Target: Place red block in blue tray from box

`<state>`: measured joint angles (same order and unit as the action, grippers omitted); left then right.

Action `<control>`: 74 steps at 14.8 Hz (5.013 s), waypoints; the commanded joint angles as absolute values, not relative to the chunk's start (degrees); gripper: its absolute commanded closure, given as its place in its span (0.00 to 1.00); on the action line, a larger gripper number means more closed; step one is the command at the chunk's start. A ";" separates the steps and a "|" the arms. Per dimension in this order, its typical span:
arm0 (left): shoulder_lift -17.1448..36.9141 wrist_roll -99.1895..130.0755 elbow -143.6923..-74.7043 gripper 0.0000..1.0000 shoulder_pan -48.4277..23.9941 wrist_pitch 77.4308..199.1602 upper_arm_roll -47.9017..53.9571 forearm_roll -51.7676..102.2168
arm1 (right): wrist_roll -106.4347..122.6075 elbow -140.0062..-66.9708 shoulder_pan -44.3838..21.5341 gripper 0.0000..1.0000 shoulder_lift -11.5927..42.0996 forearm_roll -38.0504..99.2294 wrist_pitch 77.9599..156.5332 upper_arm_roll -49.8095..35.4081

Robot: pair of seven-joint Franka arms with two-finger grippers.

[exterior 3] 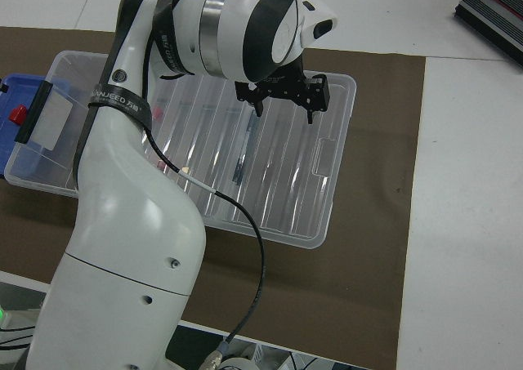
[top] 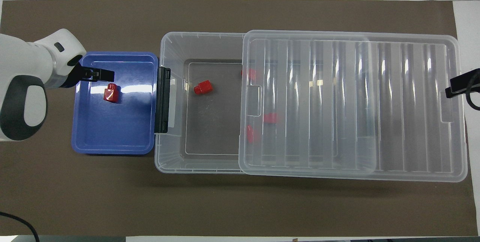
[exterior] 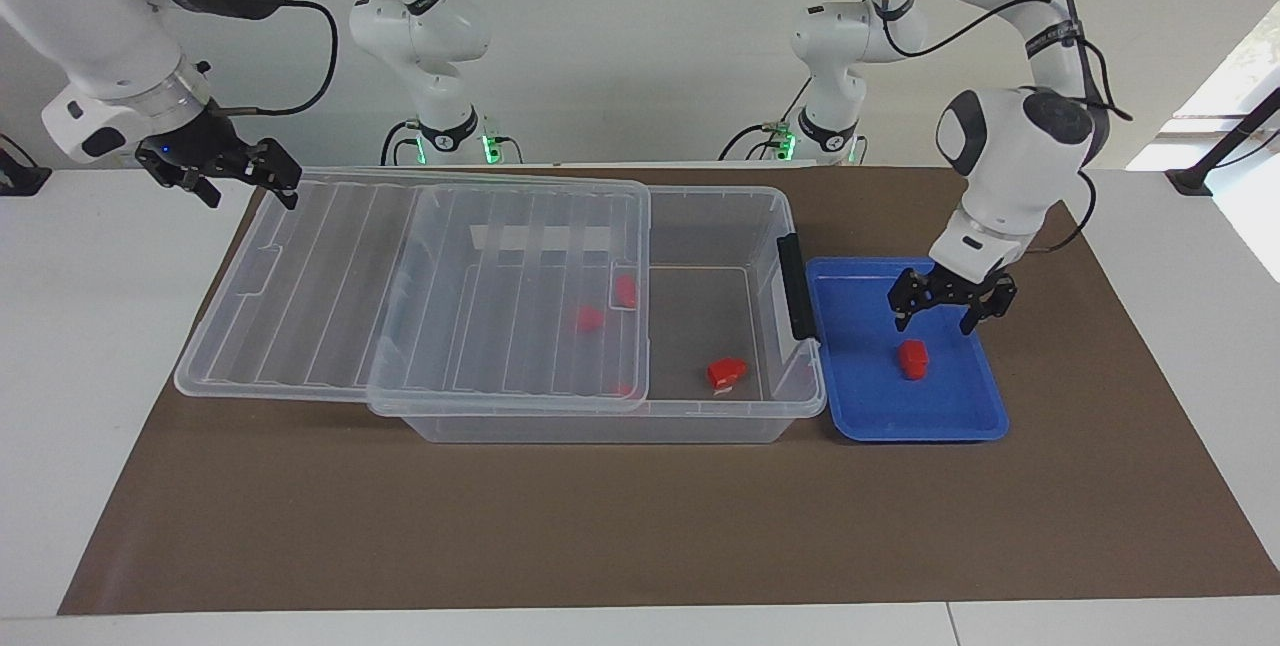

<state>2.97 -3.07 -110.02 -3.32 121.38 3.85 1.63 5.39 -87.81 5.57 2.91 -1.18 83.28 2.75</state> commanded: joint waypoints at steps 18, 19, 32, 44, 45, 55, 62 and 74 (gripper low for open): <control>-4.21 -3.87 -85.07 0.00 -2.46 82.00 4.48 2.64 | 5.19 -89.65 5.62 0.00 1.32 -1.85 84.20 2.55; -4.65 -3.87 -85.43 0.00 -2.46 81.91 4.48 2.64 | 5.19 -89.65 5.62 0.00 1.32 -1.85 84.20 2.55; -6.94 -3.78 -89.12 0.00 -2.46 80.42 3.69 2.72 | 27.58 -102.73 15.03 1.00 -2.02 -3.96 101.33 7.02; -7.47 -2.99 -88.95 0.00 -2.46 80.86 3.87 3.25 | 19.25 -113.64 11.87 1.00 -1.32 -3.16 111.09 8.26; -7.73 -2.99 -89.03 0.00 -2.37 80.69 3.87 3.25 | 18.90 -113.99 11.87 1.00 -1.41 -3.08 111.27 8.09; -9.23 -2.99 -89.03 0.00 -2.29 80.16 3.69 3.16 | 10.73 -115.40 4.40 1.00 -1.93 -0.70 111.45 7.91; -8.62 -3.16 -88.59 0.00 -1.85 82.00 3.43 2.81 | 6.24 -116.80 0.18 1.00 -1.84 1.67 113.82 7.47; -5.71 -3.16 -88.24 0.00 -1.67 84.90 3.43 2.90 | -0.96 -117.77 -4.57 1.00 -2.20 3.08 114.17 7.12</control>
<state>-5.30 -3.01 -87.47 -2.46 83.73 3.35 1.94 0.37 -115.66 -4.48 -1.05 1.78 112.60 7.39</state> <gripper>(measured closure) 0.000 0.991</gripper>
